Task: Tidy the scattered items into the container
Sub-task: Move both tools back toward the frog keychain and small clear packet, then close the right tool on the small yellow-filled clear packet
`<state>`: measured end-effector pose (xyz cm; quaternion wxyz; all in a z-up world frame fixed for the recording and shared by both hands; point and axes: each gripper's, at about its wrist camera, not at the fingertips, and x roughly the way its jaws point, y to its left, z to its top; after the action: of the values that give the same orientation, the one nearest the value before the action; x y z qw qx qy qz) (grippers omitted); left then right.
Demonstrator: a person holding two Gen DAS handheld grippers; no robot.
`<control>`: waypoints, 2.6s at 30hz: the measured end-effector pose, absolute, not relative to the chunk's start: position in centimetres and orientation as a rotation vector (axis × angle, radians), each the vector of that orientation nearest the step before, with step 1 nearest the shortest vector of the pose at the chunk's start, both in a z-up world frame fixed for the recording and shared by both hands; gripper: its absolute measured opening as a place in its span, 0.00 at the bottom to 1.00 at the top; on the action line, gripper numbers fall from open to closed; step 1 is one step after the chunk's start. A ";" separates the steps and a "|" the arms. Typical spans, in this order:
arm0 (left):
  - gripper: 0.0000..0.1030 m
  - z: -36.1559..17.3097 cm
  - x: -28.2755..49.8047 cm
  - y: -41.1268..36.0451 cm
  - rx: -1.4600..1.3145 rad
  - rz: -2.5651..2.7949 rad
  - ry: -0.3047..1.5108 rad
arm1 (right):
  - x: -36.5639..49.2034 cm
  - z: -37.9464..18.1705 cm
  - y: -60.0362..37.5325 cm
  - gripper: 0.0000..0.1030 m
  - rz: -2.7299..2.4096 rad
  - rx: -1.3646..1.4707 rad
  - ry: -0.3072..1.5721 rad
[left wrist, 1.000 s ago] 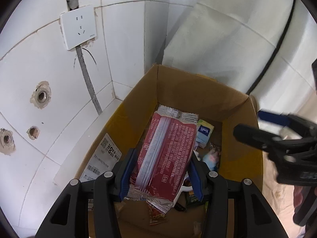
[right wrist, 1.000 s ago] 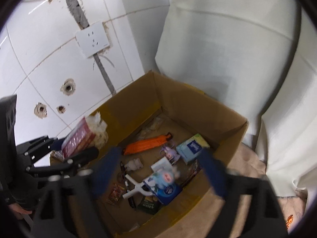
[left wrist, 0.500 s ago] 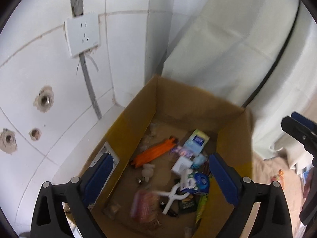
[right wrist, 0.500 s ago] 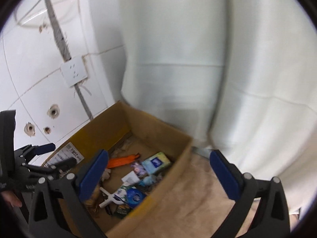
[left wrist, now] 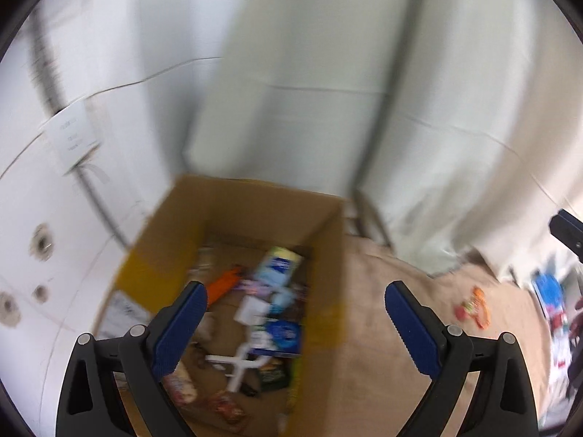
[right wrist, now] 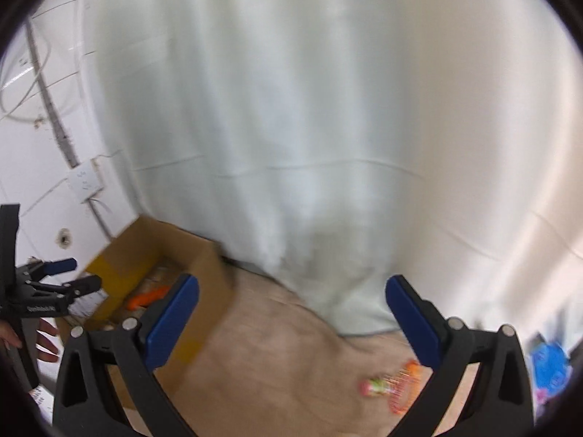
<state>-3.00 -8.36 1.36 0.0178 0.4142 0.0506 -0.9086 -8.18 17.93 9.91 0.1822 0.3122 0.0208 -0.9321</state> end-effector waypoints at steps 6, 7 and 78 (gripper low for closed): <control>0.96 1.0 -3.9 -1.3 1.331 -2.919 0.122 | -6.6 7.2 24.5 1.00 -2.723 1.017 0.037; 0.96 0.8 -3.9 -0.2 1.332 -2.931 0.116 | -6.2 6.6 25.6 1.00 -2.737 1.042 0.010; 0.96 -17.7 -8.8 20.6 1.650 -3.188 -0.650 | -0.1 -11.0 33.7 0.34 -2.669 1.428 -0.271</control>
<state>-8.76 20.61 -17.75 -0.2508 0.4378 -0.1726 -0.8460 -0.06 33.72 -10.99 0.0512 0.4694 -0.0892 -0.8770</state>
